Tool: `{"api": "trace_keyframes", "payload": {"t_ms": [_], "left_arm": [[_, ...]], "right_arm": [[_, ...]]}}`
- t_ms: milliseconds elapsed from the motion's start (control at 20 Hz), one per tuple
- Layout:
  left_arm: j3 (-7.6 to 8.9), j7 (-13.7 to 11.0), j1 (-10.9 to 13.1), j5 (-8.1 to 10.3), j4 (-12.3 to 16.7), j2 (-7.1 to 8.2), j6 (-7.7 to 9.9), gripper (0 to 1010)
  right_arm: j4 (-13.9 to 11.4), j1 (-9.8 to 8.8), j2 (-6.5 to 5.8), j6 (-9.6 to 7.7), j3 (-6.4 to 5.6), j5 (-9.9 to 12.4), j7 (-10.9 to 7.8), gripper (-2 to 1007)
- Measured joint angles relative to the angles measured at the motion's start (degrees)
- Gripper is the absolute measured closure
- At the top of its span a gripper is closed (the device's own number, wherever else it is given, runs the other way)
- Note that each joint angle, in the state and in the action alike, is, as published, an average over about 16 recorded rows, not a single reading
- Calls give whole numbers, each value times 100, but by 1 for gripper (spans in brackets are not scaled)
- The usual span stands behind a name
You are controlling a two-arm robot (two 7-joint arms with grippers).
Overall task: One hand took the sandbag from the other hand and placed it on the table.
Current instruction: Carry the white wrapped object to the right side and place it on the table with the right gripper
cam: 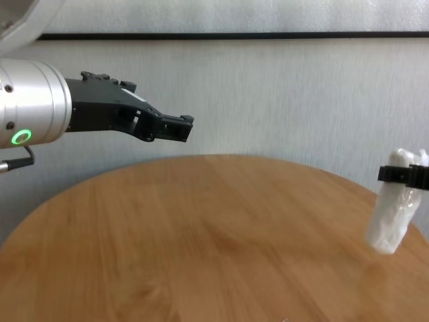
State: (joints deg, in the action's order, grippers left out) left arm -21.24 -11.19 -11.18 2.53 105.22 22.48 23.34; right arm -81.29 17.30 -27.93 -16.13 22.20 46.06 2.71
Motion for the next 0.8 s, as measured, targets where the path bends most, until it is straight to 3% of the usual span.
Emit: {"api": "trace_keyframes", "payload": {"t_ms": [400, 800], "left_arm": [[0, 0, 0, 0, 0, 0, 0, 10], [0, 0, 0, 0, 0, 0, 0, 10]], "right_arm": [[13, 13, -34, -41, 51, -75, -86, 370], [2, 7, -24, -32, 33, -40, -58, 220]]}}
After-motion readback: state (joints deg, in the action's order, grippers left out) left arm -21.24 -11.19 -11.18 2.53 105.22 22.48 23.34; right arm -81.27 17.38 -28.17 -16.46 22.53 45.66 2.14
